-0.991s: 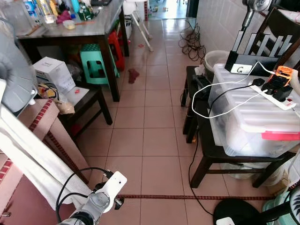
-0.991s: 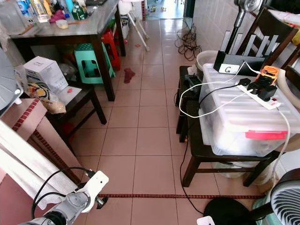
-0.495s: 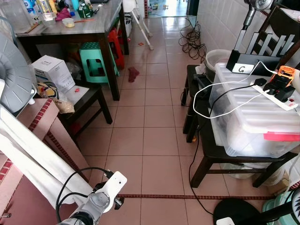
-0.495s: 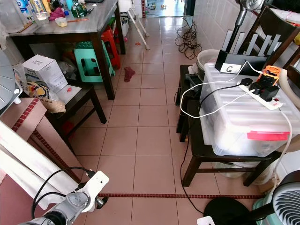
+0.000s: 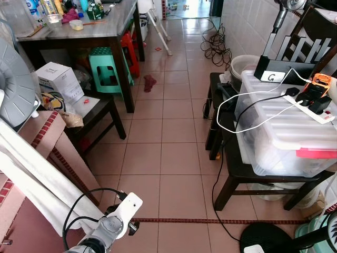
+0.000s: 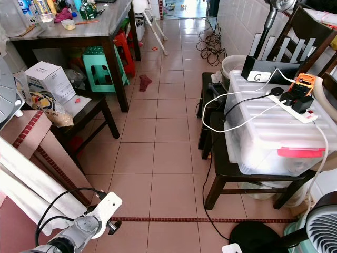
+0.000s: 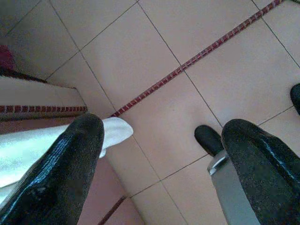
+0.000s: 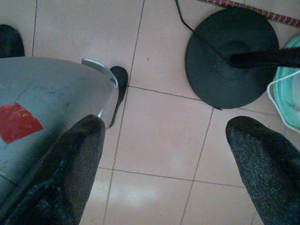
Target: Kitchen organization
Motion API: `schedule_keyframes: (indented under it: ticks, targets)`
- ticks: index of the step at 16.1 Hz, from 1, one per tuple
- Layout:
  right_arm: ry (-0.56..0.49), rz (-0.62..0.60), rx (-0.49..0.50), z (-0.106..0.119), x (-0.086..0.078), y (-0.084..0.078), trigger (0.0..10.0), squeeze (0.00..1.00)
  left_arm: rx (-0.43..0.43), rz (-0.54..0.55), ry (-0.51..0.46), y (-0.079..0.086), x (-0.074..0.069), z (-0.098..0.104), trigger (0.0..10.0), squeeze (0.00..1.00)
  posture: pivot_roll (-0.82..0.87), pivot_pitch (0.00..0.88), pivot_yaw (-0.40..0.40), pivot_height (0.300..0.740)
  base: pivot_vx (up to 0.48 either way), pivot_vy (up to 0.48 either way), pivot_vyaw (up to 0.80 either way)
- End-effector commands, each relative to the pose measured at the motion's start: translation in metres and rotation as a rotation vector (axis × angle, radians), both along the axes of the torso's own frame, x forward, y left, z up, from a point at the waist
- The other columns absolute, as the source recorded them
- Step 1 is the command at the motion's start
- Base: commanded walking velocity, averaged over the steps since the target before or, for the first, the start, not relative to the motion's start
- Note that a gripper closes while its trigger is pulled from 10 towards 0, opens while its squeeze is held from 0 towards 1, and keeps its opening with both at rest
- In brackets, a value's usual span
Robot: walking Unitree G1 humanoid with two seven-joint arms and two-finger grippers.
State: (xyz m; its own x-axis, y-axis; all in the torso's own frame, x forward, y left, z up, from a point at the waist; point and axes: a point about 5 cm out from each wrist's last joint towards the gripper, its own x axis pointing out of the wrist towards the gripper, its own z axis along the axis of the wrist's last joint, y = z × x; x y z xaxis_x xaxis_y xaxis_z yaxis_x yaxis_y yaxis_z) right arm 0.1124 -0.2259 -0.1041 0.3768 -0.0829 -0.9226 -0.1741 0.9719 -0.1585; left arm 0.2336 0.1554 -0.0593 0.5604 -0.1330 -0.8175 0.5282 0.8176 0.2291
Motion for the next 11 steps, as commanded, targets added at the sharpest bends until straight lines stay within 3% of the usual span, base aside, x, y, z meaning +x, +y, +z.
schedule_keyframes:
  ticks: [1, 11]
  targets:
    - [-0.014, -0.010, 0.046, -0.0016, 0.0035, 0.0138, 10.0, 0.00, 0.001, 0.037, 0.000, 0.0053, 0.0004, 0.0004, 10.0, 0.00, 0.00, 0.015, 0.083, 0.740, 0.000, 0.000, 0.00]
    - [-0.014, -0.020, 0.039, -0.0014, 0.0041, 0.0127, 10.0, 0.00, 0.000, 0.040, 0.001, 0.0060, 0.0006, 0.0005, 10.0, 0.00, 0.00, 0.012, 0.083, 0.740, 0.000, 0.000, 0.00]
